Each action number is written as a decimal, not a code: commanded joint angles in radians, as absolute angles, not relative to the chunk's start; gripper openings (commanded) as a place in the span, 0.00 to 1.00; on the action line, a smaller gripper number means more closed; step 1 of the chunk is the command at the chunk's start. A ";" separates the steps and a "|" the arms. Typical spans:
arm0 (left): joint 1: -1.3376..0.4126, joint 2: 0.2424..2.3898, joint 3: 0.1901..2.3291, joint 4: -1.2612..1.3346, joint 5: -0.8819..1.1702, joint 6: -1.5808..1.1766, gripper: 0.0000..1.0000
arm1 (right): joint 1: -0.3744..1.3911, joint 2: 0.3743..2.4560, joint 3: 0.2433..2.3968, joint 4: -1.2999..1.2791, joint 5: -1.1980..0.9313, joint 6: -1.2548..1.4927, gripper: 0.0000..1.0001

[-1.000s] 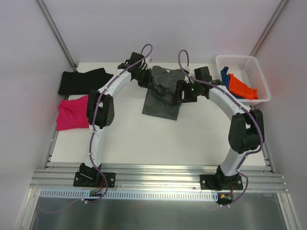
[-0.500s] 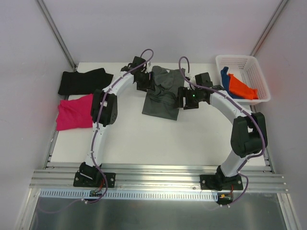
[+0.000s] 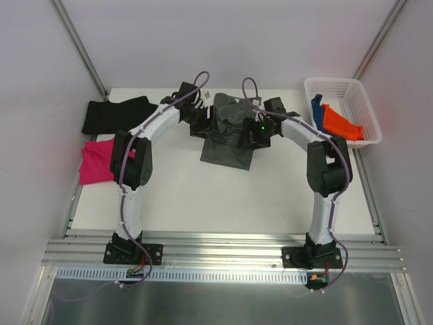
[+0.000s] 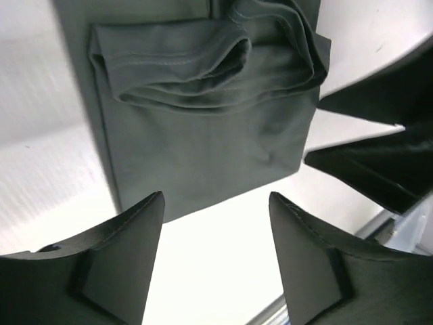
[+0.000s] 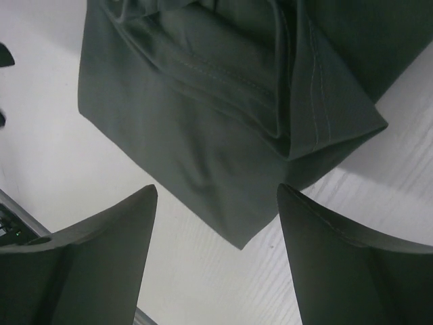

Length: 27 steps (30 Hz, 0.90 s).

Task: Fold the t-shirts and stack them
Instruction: Fold the folded rectangular tshirt in 1/3 of the way

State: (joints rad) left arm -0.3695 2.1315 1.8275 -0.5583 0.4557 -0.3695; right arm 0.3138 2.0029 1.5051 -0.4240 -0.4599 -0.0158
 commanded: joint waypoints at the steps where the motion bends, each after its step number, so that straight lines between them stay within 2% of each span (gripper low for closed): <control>1: -0.390 2.106 1.809 -0.558 0.551 -0.399 0.65 | 0.316 2.052 1.581 -0.417 -0.474 -0.006 0.75; 2: -0.396 2.111 1.810 -0.558 0.564 -0.394 0.78 | 0.316 2.075 1.595 -0.417 -0.472 -0.006 0.75; 5: -0.399 2.138 1.815 -0.557 0.600 -0.388 0.99 | 0.322 2.106 1.615 -0.423 -0.466 -0.014 0.75; 18: -0.417 2.281 1.838 -0.552 0.601 -0.402 0.99 | 0.321 2.163 1.689 -0.416 -0.449 -0.003 0.75; 27: -0.419 2.284 1.807 -0.552 0.587 -0.402 0.99 | 0.304 2.220 1.804 -0.414 -0.448 0.034 0.76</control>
State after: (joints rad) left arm -0.4065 2.2799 1.8191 -0.5495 0.5938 -0.4046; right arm 0.3134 2.2120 1.7290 -0.4267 -0.4519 0.0181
